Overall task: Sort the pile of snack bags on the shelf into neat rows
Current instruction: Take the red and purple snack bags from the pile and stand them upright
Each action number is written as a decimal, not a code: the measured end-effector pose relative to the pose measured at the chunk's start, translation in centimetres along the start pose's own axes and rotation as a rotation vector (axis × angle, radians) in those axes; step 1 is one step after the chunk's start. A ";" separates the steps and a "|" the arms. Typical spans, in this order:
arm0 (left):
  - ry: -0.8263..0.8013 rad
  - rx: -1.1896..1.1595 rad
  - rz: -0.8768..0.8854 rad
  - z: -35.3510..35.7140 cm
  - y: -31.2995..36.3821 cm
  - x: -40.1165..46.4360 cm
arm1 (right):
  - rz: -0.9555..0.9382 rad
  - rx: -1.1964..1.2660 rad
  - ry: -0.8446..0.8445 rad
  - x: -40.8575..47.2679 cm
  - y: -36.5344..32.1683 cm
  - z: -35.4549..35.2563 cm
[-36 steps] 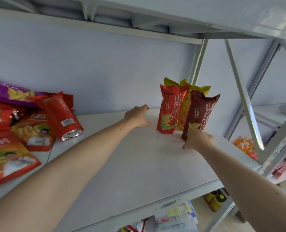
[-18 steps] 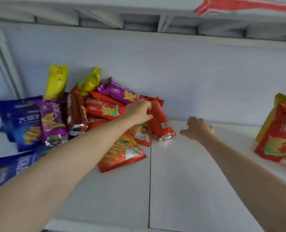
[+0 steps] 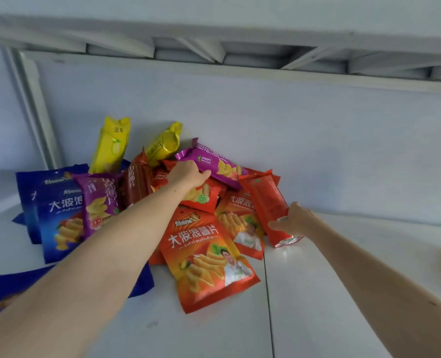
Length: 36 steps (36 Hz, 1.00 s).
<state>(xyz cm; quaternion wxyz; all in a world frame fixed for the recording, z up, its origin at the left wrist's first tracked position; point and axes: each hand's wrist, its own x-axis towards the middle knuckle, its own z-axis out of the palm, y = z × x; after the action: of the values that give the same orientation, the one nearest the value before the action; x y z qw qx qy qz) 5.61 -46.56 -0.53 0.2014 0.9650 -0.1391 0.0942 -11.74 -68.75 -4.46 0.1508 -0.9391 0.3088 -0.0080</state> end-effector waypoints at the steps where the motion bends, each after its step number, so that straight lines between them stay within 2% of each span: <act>1: -0.023 -0.035 -0.034 0.0 0.1 0.5 | 0.002 0.005 -0.012 0.1 0.0 -0.1; 7: -0.086 -0.263 -0.175 0.1 1.0 3.1 | -0.040 0.020 -0.058 0.5 0.6 -0.7; 12: -0.002 -0.469 -0.234 0.9 1.3 4.4 | -0.049 0.048 -0.077 0.5 0.6 -0.9; 18: 0.128 -0.863 -0.266 1.3 3.7 4.6 | -0.064 0.059 -0.039 0.8 0.5 -0.6; 20: 0.137 -0.904 -0.260 1.2 4.4 4.5 | -0.057 0.063 -0.026 0.8 0.7 -0.6; 24: 0.126 -0.803 -0.073 1.0 5.9 4.0 | 0.008 0.127 0.019 0.2 1.9 -0.9; 27: 0.129 -0.823 0.069 1.1 7.8 3.4 | 0.058 0.228 0.086 -0.6 3.7 -1.1; 33: 0.027 -0.778 0.346 1.7 13.7 0.6 | 0.155 0.351 0.245 -3.2 8.9 -1.8; 36: -0.093 -0.811 0.458 2.8 17.1 -1.2 | 0.219 0.382 0.332 -5.2 12.0 -2.3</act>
<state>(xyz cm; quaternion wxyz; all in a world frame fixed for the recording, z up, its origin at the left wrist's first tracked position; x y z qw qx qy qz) -0.43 -62.53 2.85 0.5300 0.7559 -0.3831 0.0308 -23.14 -75.47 -5.32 0.2725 -0.8405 0.4218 -0.2034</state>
